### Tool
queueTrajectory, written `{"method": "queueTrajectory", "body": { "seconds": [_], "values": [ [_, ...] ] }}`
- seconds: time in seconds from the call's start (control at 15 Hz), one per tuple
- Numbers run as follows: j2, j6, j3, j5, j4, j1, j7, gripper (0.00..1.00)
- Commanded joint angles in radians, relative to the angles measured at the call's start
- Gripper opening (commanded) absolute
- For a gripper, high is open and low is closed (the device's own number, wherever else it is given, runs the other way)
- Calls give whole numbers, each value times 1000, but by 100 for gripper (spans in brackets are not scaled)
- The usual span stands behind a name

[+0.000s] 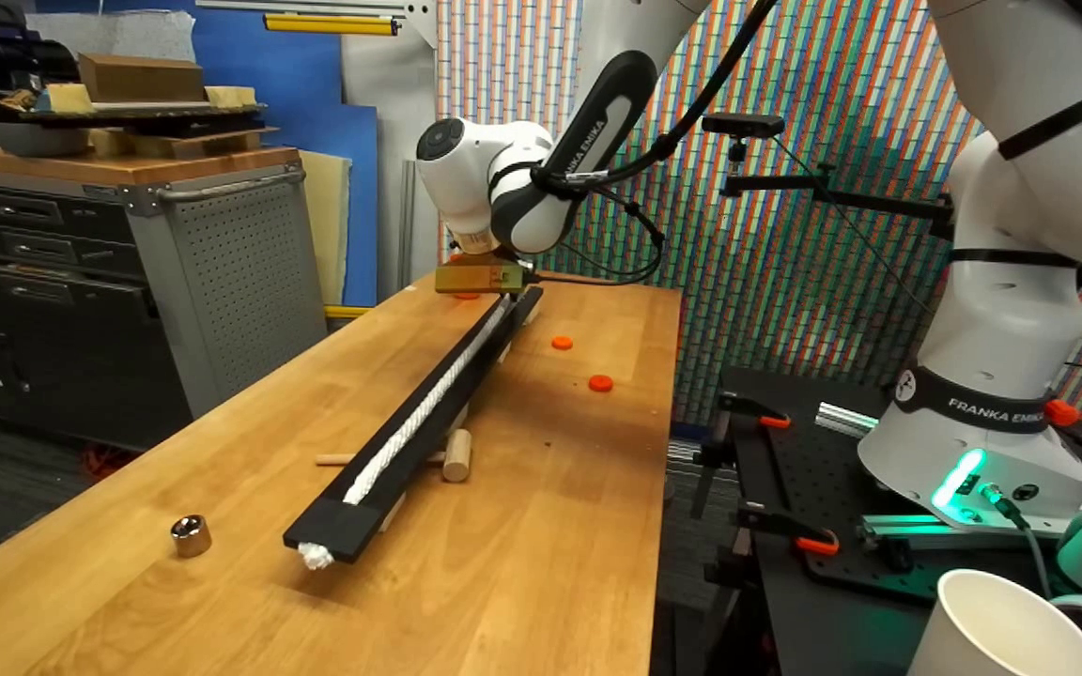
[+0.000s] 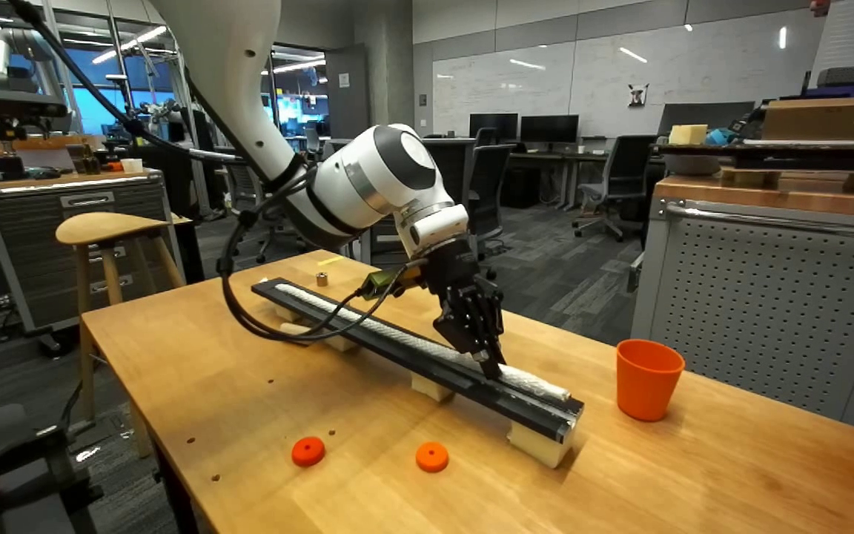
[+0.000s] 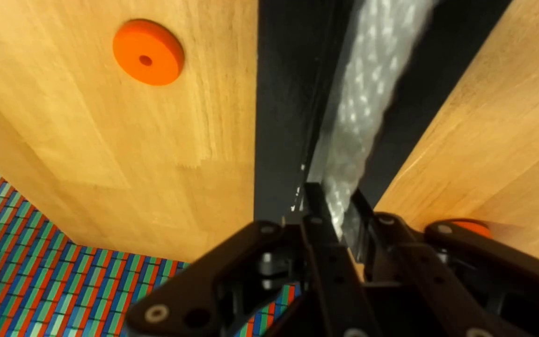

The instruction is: Put the white rope in the hole on the black object

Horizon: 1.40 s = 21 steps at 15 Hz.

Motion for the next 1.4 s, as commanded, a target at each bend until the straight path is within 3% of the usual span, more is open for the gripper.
{"method": "queueTrajectory", "body": {
  "seconds": [0.0, 1.2, 1.27, 1.33],
  "values": [
    [-23, -18, -12, -52, -14, 11, 45, 4],
    [-4, -41, 5, -46, -21, 4, 105, 4],
    [-7, -43, 8, -41, -18, 1, 105, 36],
    [-7, -41, 7, -42, -18, 2, 111, 42]
  ]
}}
